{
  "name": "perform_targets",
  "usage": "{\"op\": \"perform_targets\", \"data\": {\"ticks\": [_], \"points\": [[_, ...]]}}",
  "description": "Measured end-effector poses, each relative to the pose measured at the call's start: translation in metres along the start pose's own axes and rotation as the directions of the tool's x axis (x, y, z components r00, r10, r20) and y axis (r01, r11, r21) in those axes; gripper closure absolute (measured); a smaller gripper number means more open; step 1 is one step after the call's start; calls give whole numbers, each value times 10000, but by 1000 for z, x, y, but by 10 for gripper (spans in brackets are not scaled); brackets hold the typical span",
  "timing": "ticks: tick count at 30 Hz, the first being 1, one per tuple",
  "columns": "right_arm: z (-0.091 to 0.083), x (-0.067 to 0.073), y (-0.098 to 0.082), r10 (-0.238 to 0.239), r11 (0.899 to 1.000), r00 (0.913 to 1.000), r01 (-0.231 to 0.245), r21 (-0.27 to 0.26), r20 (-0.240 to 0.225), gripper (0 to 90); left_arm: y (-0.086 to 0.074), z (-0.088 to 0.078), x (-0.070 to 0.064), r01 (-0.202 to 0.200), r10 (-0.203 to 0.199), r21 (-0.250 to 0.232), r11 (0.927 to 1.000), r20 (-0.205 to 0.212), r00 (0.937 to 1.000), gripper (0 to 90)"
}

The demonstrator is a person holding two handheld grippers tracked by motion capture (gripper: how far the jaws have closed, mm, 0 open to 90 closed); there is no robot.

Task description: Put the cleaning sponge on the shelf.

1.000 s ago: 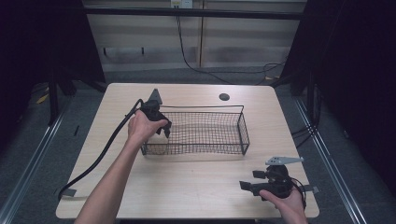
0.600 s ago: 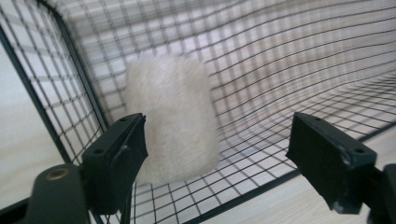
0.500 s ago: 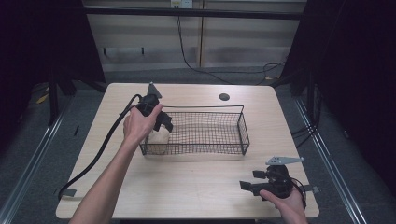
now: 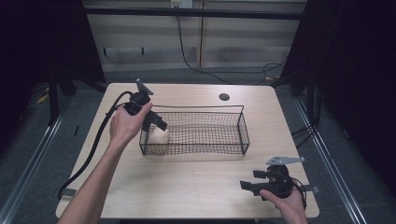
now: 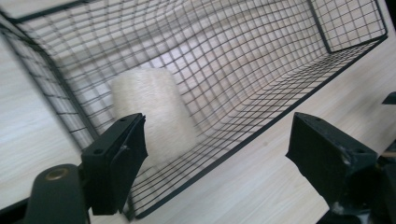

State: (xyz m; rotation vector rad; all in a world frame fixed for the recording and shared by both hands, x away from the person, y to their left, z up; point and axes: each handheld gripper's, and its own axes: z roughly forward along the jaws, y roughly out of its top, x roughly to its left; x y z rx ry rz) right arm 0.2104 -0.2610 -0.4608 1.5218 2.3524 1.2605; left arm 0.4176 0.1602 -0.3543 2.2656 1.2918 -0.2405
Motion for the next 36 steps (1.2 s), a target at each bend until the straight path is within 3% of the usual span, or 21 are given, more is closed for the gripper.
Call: {"op": "perform_targets", "data": {"ticks": [1, 6, 7, 8, 9, 13, 16, 17, 19, 22, 23, 26, 27, 29, 32, 34, 36], "points": [[0, 0, 0, 60, 10000, 10000, -60, -1, 13, 201, -5, -6, 0, -110, 115, -180, 9998, 273, 9996, 209], [0, 0, 0, 22, 10000, 10000, -22, -6, 16, 201, -13, -9, 1, -326, 344, -407, 9986, 444, 9984, 210], [0, 0, 0, 75, 10000, 10000, -75, 5, 37, 201, -17, -8, -1, -499, 535, -543, 9973, 657, 9964, 210], [0, -1, 0, 72, 10000, 10000, -72, -3, 37, 201, -17, -8, -1, -499, 535, -543, 9973, 657, 9964, 212], [0, -1, 0, 74, 10000, 10000, -74, -8, 39, 201, -20, -9, -2, -852, 884, -543, 9949, 594, 9943, 215], [-1, 0, 0, 104, 9999, 9999, -104, -49, 47, 201, -32, -13, -7, -1121, 1169, -847, 9901, 549, 9916, 216], [-1, -1, 0, 64, 10000, 10000, -63, -58, 46, 204, -37, -16, -6, -1267, 1337, -875, 9881, 795, 9878, 215], [-1, -1, 0, 58, 10000, 9999, -58, -36, 91, 205, -43, -20, -9, -1325, 1434, -1247, 9833, 822, 9863, 207], [-1, 0, 0, 11, 10000, 10000, -11, -11, 67, 205, -46, -22, -9, -1452, 1569, -1311, 9807, 843, 9840, 155], [-1, 0, 0, 11, 10000, 10000, -11, -19, 56, 205, -55, -26, -11, -1574, 1687, -1400, 9776, 735, 9829, 158], [-1, 0, 0, 76, 10000, 9999, -76, -31, 68, 205, -60, -27, -13, -1574, 1760, -1624, 9741, 1073, 9785, 161], [-1, 0, 0, 45, 10000, 10000, -45, -12, 78, 206, -65, -29, -15, -1799, 1959, -1633, 9700, 882, 9766, 172], [-1, 0, 0, 36, 10000, 10000, -36, -81, 80, 206, -71, -30, -16, -1735, 1917, -2009, 9641, 747, 9786, 172], [-2, 0, -1, 41, 10000, 10000, -40, -47, 84, 206, -77, -30, -14, -1834, 2041, -2190, 9583, 757, 9760, 171], [-2, 0, -1, 64, 10000, 9999, -63, -69, 112, 206, -85, -30, -14, -1783, 1984, -2448, 9530, 600, 9783, 172], [-2, 0, -1, 58, 10000, 9999, -57, -78, 113, 206, -95, -30, -11, -1712, 1987, -2617, 9498, 824, 9766, 172], [-2, 0, -1, 99, 9999, 9999, -98, -62, 100, 206, -103, -29, -8, -1702, 1971, -2688, 9480, 764, 9774, 171]]}}
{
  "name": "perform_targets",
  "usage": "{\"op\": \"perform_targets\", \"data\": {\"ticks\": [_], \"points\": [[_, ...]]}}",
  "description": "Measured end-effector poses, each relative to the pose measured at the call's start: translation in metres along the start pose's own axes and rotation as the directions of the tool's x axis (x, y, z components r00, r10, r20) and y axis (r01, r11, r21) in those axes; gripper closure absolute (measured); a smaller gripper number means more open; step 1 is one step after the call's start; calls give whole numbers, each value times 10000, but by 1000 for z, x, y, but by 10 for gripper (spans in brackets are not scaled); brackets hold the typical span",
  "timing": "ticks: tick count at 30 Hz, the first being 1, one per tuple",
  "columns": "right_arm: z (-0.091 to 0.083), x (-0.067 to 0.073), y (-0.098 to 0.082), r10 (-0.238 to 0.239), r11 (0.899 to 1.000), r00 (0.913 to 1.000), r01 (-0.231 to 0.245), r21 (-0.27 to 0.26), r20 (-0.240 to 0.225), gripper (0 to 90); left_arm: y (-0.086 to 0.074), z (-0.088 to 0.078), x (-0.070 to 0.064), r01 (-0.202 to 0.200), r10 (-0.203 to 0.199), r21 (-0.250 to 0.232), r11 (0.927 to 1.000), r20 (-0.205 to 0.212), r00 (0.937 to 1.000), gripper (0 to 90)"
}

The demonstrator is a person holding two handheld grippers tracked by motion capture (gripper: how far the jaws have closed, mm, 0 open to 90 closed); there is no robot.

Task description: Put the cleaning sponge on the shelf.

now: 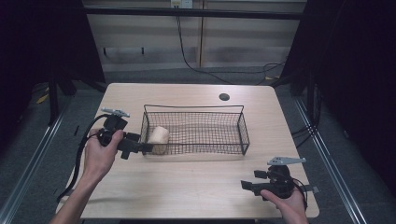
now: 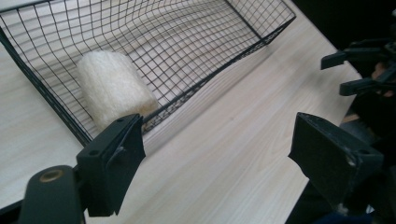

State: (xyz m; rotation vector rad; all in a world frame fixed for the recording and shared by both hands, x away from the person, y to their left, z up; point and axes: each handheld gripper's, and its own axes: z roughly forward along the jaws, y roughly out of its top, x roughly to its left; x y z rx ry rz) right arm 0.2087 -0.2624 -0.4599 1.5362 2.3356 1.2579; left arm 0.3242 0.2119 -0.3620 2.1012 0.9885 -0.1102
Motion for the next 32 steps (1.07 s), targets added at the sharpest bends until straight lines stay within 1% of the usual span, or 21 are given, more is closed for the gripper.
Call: {"op": "perform_targets", "data": {"ticks": [1, 4, 5, 6, 7, 8, 11, 13, 14, 15, 16, 18, 20, 23, 25, 26, 27, 28, 29, 31, 32], "points": [[1, -1, 0, -28, 10000, 10000, 28, -3, 4, 206, -7, -3, 1, 37, -40, -187, 9998, -120, 9999, 171], [1, 0, 0, -23, 10000, 10000, 23, 3, 8, 205, -13, -7, 1, 52, -55, -434, 9990, -74, 10000, 171], [1, 0, 0, -21, 10000, 10000, 21, -22, 13, 205, -20, -9, 1, 9, -21, -591, 9983, -203, 9998, 171], [1, 0, 0, -21, 10000, 10000, 21, -22, 13, 205, -20, -9, 1, 9, -21, -591, 9983, -203, 9998, 171], [0, 0, 0, -22, 10000, 10000, 22, -22, 24, 205, -29, -10, 1, -5, -24, -704, 9975, -403, 9992, 171], [0, 0, 0, -16, 10000, 10000, 16, -30, 38, 205, -34, -10, 2, 74, -102, -750, 9972, -366, 9993, 171], [0, 0, 0, 19, 10000, 10000, -19, -18, 31, 205, -45, -9, 4, 261, -287, -808, 9964, -315, 9991, 171], [1, 0, 0, -19, 10000, 10000, 19, -25, 27, 205, -57, -8, 7, 412, -449, -655, 9970, -568, 9974, 172], [1, 0, 0, -19, 10000, 10000, 19, -25, 27, 205, -57, -8, 7, 412, -449, -655, 9970, -568, 9974, 172], [1, 0, 0, -15, 10000, 10000, 15, -50, 34, 205, -61, -8, 8, 653, -685, -539, 9964, -598, 9959, 171], [0, 0, 0, 1, 10000, 10000, -1, -69, 32, 204, -70, -8, 5, 633, -665, -589, 9963, -530, 9964, 172], [0, 0, 0, 36, 9999, 10000, -36, -142, 16, 204, -74, -9, 5, 568, -600, -551, 9969, -583, 9965, 172], [1, 0, 0, 88, 9995, 10000, -89, -293, -17, 205, -81, -9, 5, 665, -712, -655, 9956, -727, 9948, 172], [1, 1, 0, 65, 9991, 10000, -66, -419, -29, 210, -93, -10, 8, 1052, -1101, -967, 9897, -466, 9928, 172], [1, 1, -1, 128, 9988, 9999, -127, -478, 29, 211, -101, -9, 9, 1065, -1160, -1127, 9879, -805, 9900, 172], [1, 0, -1, 159, 9986, 9999, -156, -503, 46, 211, -105, -8, 11, 1156, -1235, -1101, 9872, -682, 9900, 172], [1, -1, -1, 189, 9986, 9998, -187, -491, 55, 215, -114, -7, 14, 1231, -1266, -1578, 9798, -123, 9919, 179], [1, -1, -1, 189, 9986, 9998, -187, -491, 55, 215, -114, -7, 14, 1231, -1266, -1578, 9798, -123, 9919, 182], [4, -1, -2, 284, 9991, 9995, -279, -324, 143, 220, -120, -4, 14, 1252, -1303, -1308, 9835, -309, 9910, 183], [5, -1, -1, 287, 9992, 9995, -282, -291, 145, 220, -123, -2, 14, 1225, -1301, -1395, 9826, -467, 9904, 183], [5, -1, -1, 275, 9992, 9995, -269, -307, 184, 222, -124, -1, 13, 1236, -1288, -1153, 9856, -390, 9909, 183]]}}
